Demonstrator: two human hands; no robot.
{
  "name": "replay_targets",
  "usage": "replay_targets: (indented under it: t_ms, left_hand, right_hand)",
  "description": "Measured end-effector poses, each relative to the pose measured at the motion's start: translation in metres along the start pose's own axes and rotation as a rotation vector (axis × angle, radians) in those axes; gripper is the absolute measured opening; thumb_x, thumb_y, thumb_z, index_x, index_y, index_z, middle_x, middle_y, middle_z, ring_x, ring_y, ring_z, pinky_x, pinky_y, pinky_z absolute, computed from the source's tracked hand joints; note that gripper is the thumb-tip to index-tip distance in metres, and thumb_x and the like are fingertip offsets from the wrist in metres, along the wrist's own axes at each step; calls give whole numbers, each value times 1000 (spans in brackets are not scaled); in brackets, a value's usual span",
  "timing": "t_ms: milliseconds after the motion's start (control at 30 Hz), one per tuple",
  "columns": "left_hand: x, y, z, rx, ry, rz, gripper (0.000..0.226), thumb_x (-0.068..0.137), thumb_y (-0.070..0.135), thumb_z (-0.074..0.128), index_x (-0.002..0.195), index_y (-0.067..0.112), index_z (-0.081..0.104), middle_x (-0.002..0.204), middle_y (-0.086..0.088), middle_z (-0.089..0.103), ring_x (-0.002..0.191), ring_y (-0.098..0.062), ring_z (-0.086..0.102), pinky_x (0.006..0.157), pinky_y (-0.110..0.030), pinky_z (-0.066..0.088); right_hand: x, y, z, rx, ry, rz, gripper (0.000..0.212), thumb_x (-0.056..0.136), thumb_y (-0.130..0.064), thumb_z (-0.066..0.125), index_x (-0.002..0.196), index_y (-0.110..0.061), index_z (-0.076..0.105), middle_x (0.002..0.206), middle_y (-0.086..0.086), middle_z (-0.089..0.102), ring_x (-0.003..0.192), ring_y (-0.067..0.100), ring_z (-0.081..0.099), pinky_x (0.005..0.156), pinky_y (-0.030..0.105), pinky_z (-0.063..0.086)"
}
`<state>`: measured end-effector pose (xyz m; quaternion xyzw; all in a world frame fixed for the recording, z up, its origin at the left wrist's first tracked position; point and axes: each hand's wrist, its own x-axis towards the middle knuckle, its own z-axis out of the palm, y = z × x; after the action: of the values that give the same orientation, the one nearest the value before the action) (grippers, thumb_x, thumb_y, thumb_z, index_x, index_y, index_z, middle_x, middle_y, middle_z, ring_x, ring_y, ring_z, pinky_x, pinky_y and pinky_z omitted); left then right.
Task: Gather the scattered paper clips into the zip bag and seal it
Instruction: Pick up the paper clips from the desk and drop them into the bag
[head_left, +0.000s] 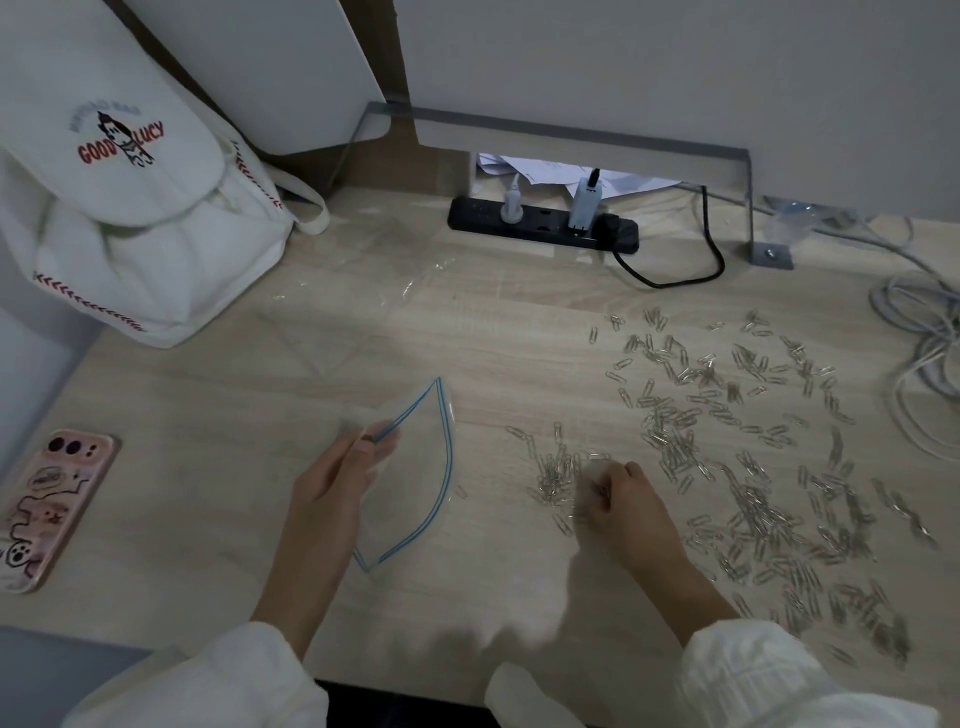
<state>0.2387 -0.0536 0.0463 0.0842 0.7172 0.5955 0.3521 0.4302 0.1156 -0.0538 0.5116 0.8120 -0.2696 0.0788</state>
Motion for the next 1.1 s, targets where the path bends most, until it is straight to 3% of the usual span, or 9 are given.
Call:
replay_targets:
  t_ms: [133, 233, 300, 467, 567, 767, 900, 1033, 1100]
  left_hand:
    - [1, 1, 0, -8, 9, -1, 29, 96, 13, 41, 114, 7, 63, 112, -5, 68, 108, -6, 61, 102, -28, 41]
    - [2, 1, -1, -19, 22, -4, 28, 96, 13, 42, 111, 9, 65, 110, -2, 69, 104, -2, 62, 102, -28, 41]
    - [3, 0, -2, -22, 29, -7, 28, 96, 13, 42, 111, 9, 65, 110, -1, 69, 103, 0, 62, 101, -26, 42]
    - [2, 0, -1, 7, 43, 12, 27, 97, 13, 40, 109, 13, 65, 111, -3, 68, 106, -6, 61, 99, -27, 42]
    - [4, 1, -3, 7, 60, 26, 27, 96, 13, 42, 108, 14, 66, 108, -2, 69, 106, -7, 61, 92, -20, 45]
    - [3, 5, -18, -9, 117, 83, 26, 95, 16, 43, 104, 19, 67, 107, 4, 70, 105, -2, 61, 79, -4, 44]
    - [3, 8, -20, -11, 112, 105, 26, 95, 17, 43, 105, 19, 67, 106, 6, 70, 104, -1, 62, 87, -12, 46]
    - [3, 7, -18, 13, 101, 101, 28, 96, 17, 42, 111, 15, 65, 107, 4, 70, 103, 0, 62, 86, -8, 46]
    - [3, 7, -17, 8, 88, 86, 28, 95, 17, 43, 111, 15, 65, 109, 3, 70, 105, -2, 62, 86, -11, 47]
  right_hand:
    - [-3, -9, -15, 273, 63, 86, 2, 82, -8, 59, 81, -6, 58, 80, 7, 55, 75, 22, 50, 58, 22, 28]
    - [-10, -38, -34, 543, 34, 96, 3, 80, -6, 60, 78, -8, 61, 74, 5, 62, 76, 28, 62, 68, 22, 48]
    - [-23, -69, -50, 720, -12, 6, 8, 81, -2, 59, 77, -8, 63, 70, 5, 62, 70, 24, 66, 74, 36, 55]
    - [-59, -146, -69, 942, -184, -261, 14, 85, 3, 56, 80, -10, 60, 61, -5, 61, 58, 11, 65, 61, 21, 55]
    - [-64, -164, -62, 784, -170, -399, 13, 87, -8, 57, 89, -20, 60, 87, -1, 66, 74, 11, 66, 70, 19, 55]
    - [-28, -129, -32, 617, 212, -322, 16, 90, -8, 49, 95, -19, 60, 100, 1, 62, 89, 17, 61, 76, 22, 48]
    - [-16, -104, 28, 41, -25, -472, 45, 96, -37, 31, 128, -12, 49, 140, 8, 45, 128, 27, 44, 104, 29, 34]
    - [-10, -95, 76, -304, -103, -609, 50, 90, -40, 32, 126, -13, 54, 136, 6, 52, 124, 24, 51, 102, 40, 43]
    - [-8, -84, 82, -388, -121, -612, 53, 94, -43, 24, 130, -13, 50, 138, 5, 50, 126, 22, 49, 109, 39, 29]
